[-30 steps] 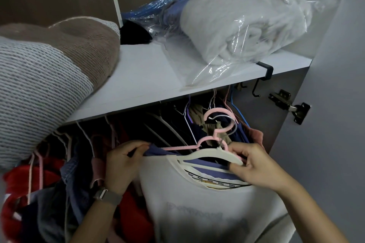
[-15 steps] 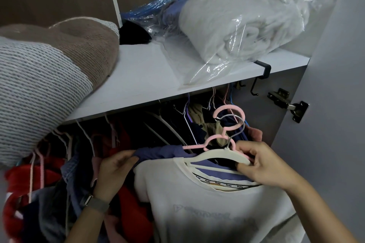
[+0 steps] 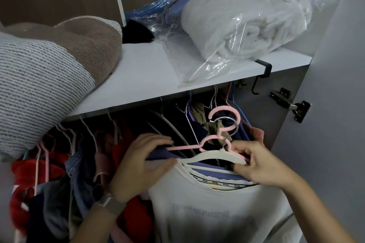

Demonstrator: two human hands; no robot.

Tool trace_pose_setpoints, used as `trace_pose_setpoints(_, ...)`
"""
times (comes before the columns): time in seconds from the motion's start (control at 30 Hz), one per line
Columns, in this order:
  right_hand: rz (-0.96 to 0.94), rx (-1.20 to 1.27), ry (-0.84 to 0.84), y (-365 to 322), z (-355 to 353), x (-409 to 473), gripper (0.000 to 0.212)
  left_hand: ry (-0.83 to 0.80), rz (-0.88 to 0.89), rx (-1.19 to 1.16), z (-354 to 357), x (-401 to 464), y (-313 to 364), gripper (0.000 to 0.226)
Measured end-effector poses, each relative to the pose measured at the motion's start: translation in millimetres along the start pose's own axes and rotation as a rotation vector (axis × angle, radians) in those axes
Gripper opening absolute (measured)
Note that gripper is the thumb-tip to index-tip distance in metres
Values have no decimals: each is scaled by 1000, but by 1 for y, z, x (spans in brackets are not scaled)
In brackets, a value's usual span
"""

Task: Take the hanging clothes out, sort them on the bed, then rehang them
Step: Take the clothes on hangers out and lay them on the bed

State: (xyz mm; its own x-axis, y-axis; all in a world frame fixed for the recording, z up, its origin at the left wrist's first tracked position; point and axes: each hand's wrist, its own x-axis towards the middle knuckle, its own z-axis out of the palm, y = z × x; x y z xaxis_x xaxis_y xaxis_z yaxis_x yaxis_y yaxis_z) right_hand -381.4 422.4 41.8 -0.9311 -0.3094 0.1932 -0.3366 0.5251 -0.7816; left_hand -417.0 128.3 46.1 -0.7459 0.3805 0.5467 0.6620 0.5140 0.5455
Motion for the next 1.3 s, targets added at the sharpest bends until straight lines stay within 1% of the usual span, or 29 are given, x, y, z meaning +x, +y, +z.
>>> trace_pose_setpoints(0.03, -3, -3, -12, -1, 1, 0, 8, -70, 51, 134, 9, 1, 3, 36)
trace_pose_setpoints(0.1, -8, -11, -30, -4, 4, -1, 12, -89, 73, 311, 29, 2, 5, 37)
trace_pose_setpoints(0.2, 0, -27, -43, -5, 5, -6, 15, -22, 36, 351, 52, 2, 9, 33)
trace_pose_setpoints(0.27, 2, -50, -22, -3, 2, -10, 13, 12, 57, 400, 61, 3, 12, 31)
trace_pose_setpoints(0.33, 7, -57, -2, 0, -1, -16, 12, 19, 140, 431, 67, 6, 17, 24)
trace_pose_setpoints(0.4, 16, -64, 20, 1, -3, -24, 11, 12, 257, 477, 75, 10, 22, 16)
trace_pose_setpoints(0.47, 18, -99, 64, 1, -6, -33, 13, 35, 348, 548, 86, 13, 25, 17)
trace_pose_setpoints(0.53, 12, -191, 117, 0, -10, -43, 16, 78, 400, 585, 99, 12, 28, 16)
trace_pose_setpoints(0.63, 18, -395, 231, 1, -12, -61, 17, 97, 455, 573, 112, 9, 33, 9)
trace_pose_setpoints(0.7, 6, -507, 311, 0, -11, -72, 20, 85, 457, 548, 112, 8, 37, 7)
trace_pose_setpoints(0.8, -26, -573, 388, -1, -1, -84, 14, 51, 411, 496, 106, 3, 42, 6)
trace_pose_setpoints(0.87, -5, -608, 430, -2, 9, -89, 19, 27, 365, 465, 99, -5, 45, 11)
trace_pose_setpoints(0.97, 107, -663, 490, -1, 25, -102, 31, -39, 298, 405, 92, -20, 44, 16)
trace_pose_setpoints(1.1, 298, -626, 495, 1, 42, -138, 37, -169, 271, 302, 88, -36, 43, 15)
trace_pose_setpoints(1.2, 446, -598, 484, -3, 57, -177, 41, -228, 317, 203, 94, -51, 53, 23)
trace_pose_setpoints(1.3, 631, -566, 527, -11, 79, -225, 43, -328, 426, 109, 112, -63, 72, 19)
